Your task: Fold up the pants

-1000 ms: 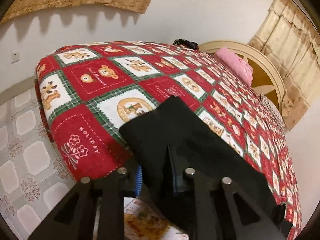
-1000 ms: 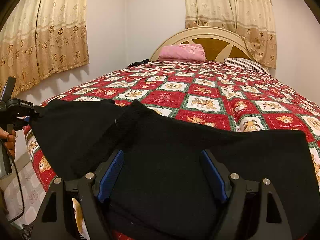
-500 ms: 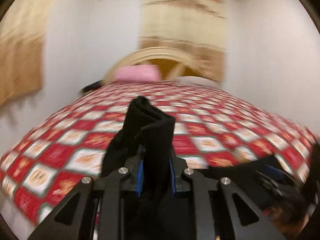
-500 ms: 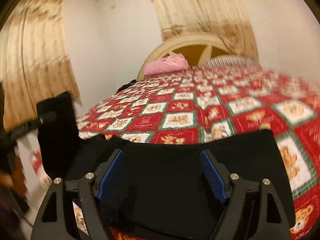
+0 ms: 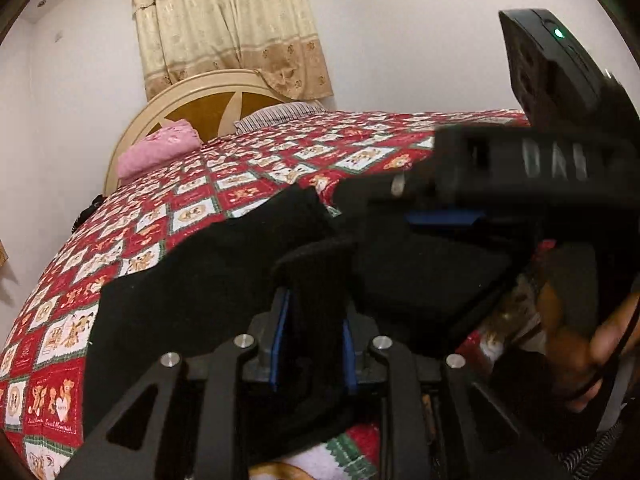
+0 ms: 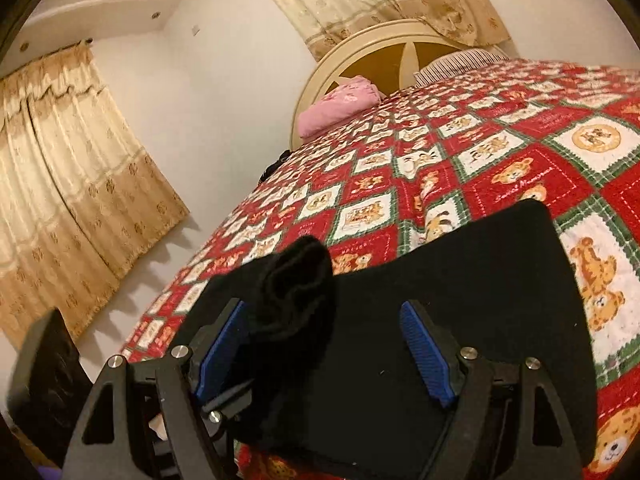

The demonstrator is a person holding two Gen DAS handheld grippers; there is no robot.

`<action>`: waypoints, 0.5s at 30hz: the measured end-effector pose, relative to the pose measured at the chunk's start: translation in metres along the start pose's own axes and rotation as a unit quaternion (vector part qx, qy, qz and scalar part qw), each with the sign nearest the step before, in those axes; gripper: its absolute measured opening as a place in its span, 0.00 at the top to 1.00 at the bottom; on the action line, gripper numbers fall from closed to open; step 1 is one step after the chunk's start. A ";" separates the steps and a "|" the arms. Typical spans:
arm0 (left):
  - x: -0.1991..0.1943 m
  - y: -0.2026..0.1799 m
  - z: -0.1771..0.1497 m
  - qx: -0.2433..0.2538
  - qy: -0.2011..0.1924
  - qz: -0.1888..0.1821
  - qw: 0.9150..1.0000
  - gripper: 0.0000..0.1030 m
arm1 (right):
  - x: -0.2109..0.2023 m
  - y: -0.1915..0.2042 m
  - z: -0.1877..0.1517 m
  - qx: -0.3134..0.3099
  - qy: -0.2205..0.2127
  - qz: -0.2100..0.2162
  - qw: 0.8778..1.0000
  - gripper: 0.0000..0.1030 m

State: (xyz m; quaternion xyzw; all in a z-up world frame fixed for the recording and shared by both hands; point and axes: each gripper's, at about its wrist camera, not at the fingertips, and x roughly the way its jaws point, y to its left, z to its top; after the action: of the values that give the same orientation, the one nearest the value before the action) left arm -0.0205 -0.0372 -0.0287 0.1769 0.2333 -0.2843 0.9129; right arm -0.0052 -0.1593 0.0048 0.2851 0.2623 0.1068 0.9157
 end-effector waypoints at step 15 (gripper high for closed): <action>-0.020 0.016 -0.011 -0.027 0.021 -0.040 0.999 0.54 | 0.052 0.020 -0.006 -0.009 0.103 0.045 0.994 0.50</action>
State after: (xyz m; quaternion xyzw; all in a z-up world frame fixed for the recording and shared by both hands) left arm -0.0293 -0.0111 -0.0245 0.1490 0.2673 -0.3105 0.8999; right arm 0.0342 -0.1221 -0.0097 0.2761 0.3411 0.1794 0.8804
